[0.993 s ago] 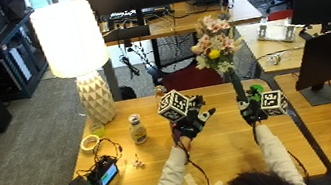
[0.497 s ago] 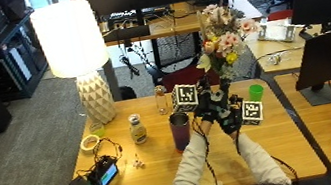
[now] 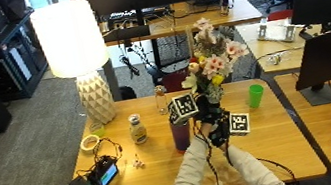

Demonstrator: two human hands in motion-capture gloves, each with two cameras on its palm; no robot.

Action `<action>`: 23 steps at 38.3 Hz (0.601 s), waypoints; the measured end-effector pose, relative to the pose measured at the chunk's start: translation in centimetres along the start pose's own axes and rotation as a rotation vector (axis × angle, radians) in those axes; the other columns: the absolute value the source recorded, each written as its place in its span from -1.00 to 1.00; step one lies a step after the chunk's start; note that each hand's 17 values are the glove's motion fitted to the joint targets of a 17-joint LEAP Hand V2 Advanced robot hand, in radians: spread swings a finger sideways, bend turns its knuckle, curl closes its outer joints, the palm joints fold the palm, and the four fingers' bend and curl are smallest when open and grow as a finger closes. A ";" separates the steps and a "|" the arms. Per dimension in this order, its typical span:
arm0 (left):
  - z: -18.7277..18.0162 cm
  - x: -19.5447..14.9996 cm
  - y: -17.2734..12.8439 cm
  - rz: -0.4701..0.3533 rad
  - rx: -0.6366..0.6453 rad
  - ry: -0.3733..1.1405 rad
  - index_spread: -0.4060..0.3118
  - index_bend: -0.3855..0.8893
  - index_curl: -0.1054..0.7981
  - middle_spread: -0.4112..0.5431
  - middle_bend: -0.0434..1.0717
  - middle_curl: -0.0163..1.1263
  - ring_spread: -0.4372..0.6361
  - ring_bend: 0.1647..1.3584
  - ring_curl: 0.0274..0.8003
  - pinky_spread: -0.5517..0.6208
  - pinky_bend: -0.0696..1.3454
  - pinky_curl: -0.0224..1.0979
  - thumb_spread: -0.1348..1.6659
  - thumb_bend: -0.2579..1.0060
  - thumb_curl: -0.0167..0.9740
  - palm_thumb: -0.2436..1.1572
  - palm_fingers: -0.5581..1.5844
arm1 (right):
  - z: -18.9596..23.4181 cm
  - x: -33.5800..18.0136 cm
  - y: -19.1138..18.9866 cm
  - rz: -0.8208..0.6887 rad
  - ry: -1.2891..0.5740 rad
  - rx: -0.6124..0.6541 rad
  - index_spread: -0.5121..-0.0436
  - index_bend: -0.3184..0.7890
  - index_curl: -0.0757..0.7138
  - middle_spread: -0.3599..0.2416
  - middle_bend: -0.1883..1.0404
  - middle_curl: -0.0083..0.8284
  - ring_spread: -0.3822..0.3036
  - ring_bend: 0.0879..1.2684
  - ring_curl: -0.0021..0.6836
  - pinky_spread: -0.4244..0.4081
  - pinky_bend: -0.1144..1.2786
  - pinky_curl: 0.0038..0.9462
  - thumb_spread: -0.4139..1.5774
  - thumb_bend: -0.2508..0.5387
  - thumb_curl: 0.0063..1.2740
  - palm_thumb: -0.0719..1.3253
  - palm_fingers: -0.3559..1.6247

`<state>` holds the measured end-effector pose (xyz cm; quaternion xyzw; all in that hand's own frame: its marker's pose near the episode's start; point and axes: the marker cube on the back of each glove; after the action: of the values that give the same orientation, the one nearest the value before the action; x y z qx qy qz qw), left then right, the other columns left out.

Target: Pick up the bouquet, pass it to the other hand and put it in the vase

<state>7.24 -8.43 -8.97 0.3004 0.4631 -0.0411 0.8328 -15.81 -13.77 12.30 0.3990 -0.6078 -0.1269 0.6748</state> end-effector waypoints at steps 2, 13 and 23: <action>-0.7 0.4 0.0 0.009 0.031 -0.032 -0.48 -0.03 0.07 -0.67 -0.04 -0.17 -0.74 -0.19 -0.14 -0.60 -0.20 -0.25 0.18 -0.50 -0.19 0.18 0.92 | 0.5 -0.4 0.4 0.033 -0.005 -0.015 0.44 0.63 0.79 -0.26 0.76 0.56 -0.39 0.62 0.65 -0.56 0.26 0.09 0.32 -0.41 -0.11 0.60 0.76; -4.4 2.2 -3.1 0.106 0.076 -0.120 -0.80 0.24 0.30 -0.88 0.35 0.00 -0.89 0.01 0.07 -0.77 -0.16 -0.21 -0.24 -0.52 0.13 0.47 0.91 | 0.2 -1.7 0.9 -0.063 0.057 -0.239 0.44 0.04 0.61 -0.18 0.50 0.40 -0.37 0.49 0.52 -0.62 0.23 0.02 0.23 -0.60 -0.11 0.29 0.48; -7.4 2.7 -7.9 0.116 0.120 -0.207 -0.89 0.31 0.41 -0.93 0.44 0.04 -0.92 0.07 0.14 -0.80 -0.10 -0.18 -0.36 -0.61 0.29 0.52 0.87 | -3.0 -0.6 -0.8 -0.078 0.118 -0.194 0.42 -0.24 0.35 -0.08 0.28 0.26 -0.28 0.21 0.34 -0.49 0.10 -0.09 0.43 -0.46 -0.23 0.06 0.52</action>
<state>0.53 -10.38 -17.69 0.3700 0.3533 -0.0511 0.8577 -12.94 -12.78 11.46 0.3618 -0.5358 -0.1877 0.7395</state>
